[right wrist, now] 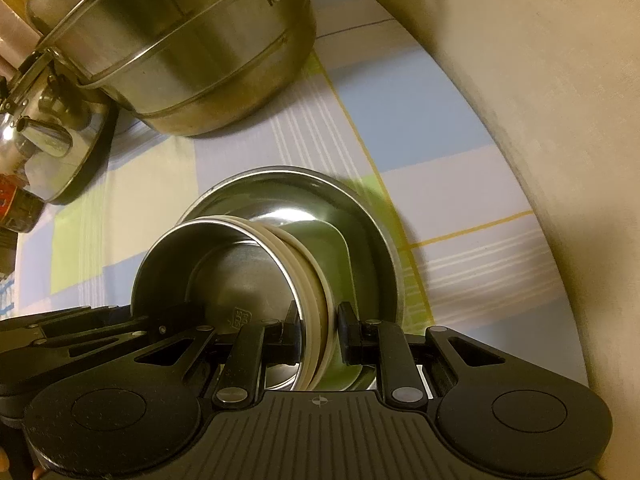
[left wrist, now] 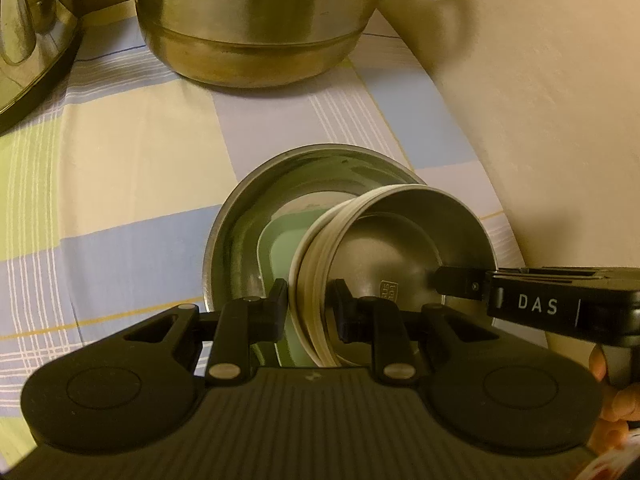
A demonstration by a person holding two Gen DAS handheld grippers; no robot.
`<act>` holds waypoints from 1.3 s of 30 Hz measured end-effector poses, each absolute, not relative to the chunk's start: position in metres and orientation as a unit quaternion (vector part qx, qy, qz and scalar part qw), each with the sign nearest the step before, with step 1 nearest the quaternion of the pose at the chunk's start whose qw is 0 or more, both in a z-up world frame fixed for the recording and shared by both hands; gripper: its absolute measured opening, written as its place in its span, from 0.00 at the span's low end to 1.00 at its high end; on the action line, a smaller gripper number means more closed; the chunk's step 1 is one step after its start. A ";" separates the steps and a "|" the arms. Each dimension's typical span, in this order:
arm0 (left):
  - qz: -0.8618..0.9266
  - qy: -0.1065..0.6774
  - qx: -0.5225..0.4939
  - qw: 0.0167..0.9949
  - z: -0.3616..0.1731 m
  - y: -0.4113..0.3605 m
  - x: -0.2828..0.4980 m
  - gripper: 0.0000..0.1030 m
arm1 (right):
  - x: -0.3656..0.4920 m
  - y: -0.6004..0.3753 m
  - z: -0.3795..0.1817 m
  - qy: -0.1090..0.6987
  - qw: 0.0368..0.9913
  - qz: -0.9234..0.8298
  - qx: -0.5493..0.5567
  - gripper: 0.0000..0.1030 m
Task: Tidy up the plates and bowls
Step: 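Lower the bowl stack into the steel basin onto the green plate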
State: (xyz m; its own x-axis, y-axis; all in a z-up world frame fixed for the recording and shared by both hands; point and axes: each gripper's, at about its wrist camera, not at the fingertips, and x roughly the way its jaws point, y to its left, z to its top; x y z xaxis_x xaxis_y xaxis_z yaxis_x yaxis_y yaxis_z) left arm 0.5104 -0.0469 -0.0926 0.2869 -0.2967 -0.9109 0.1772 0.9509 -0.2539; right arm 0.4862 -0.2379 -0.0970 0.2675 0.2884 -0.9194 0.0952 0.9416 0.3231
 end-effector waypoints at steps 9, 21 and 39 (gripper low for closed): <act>-0.141 0.576 -0.048 0.804 -0.092 -0.045 0.511 0.20 | 0.488 -0.237 -0.099 0.605 0.777 0.073 0.158 0.18; -0.151 0.570 -0.056 0.805 -0.093 -0.041 0.509 0.20 | 0.487 -0.237 -0.103 0.604 0.778 0.074 0.154 0.18; -0.153 0.560 -0.043 0.813 -0.092 -0.042 0.506 0.21 | 0.482 -0.242 -0.095 0.581 0.795 0.086 0.151 0.18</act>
